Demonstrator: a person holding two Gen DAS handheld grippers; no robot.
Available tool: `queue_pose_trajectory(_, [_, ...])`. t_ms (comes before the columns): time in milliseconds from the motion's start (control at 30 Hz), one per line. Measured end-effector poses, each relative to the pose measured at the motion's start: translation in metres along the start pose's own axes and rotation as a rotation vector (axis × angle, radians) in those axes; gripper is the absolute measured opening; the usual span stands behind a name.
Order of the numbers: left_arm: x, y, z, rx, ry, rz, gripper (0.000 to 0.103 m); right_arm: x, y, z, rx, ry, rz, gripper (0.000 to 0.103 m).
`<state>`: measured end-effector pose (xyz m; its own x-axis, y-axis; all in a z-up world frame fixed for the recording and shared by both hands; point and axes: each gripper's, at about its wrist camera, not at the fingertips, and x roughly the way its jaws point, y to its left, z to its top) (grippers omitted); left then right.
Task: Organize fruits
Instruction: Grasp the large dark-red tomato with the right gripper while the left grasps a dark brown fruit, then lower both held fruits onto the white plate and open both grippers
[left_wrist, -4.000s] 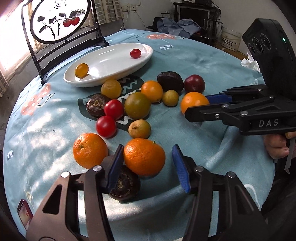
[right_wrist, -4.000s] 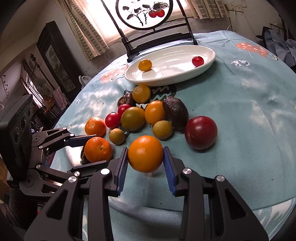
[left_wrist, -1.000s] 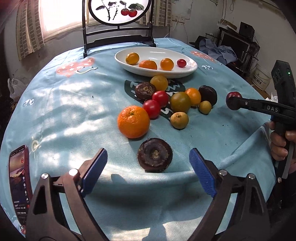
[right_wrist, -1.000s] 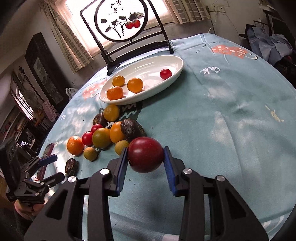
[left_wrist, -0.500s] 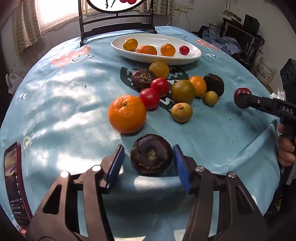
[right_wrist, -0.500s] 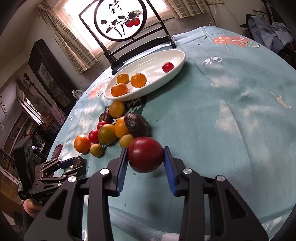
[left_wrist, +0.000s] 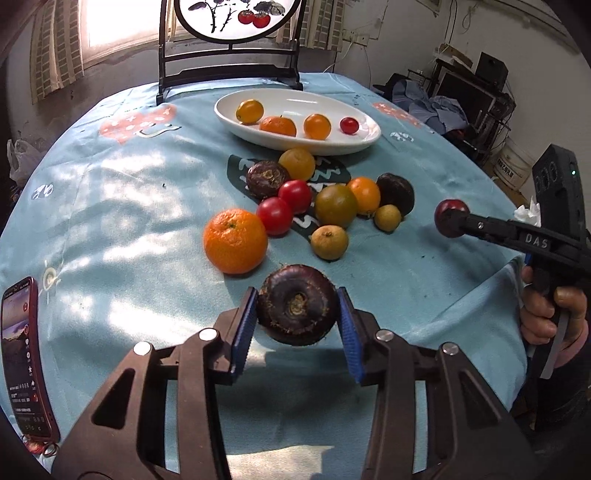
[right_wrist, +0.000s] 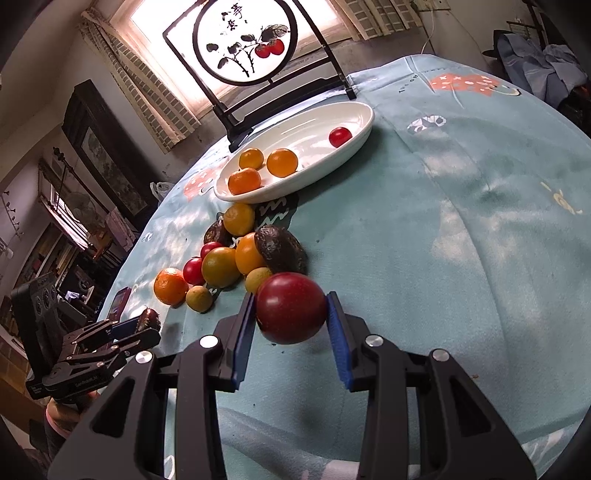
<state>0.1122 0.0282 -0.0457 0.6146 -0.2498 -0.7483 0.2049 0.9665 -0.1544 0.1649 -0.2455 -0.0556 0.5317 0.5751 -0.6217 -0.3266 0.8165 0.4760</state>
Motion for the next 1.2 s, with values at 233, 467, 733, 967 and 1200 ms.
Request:
queue_pose_trajectory(233, [-0.007,-0.002,0.035,-0.007,-0.074,-0.051,0.043,-0.008,0.008,0.004,-0.037,-0.052,0.017,0.038])
queue_pose_trajectory(467, [0.015,0.003,0.106,-0.046,-0.129,-0.081,0.043,0.006,0.024,0.067,-0.076,-0.151,-0.003,0.039])
queue_pose_trajectory(733, [0.079,0.009,0.184,-0.015,-0.028,0.007,0.043,0.075,0.02,0.132,-0.135,-0.106,-0.1,0.038])
queue_pose_trajectory(967, [0.134,0.014,0.212,0.008,0.056,0.064,0.043,0.104,0.006,0.136,-0.126,-0.037,-0.111,0.039])
queue_pose_trajectory(1200, [0.112,0.013,0.218,0.001,-0.05,0.165,0.093,0.086,0.005,0.142,-0.082,-0.071,-0.076,0.061])
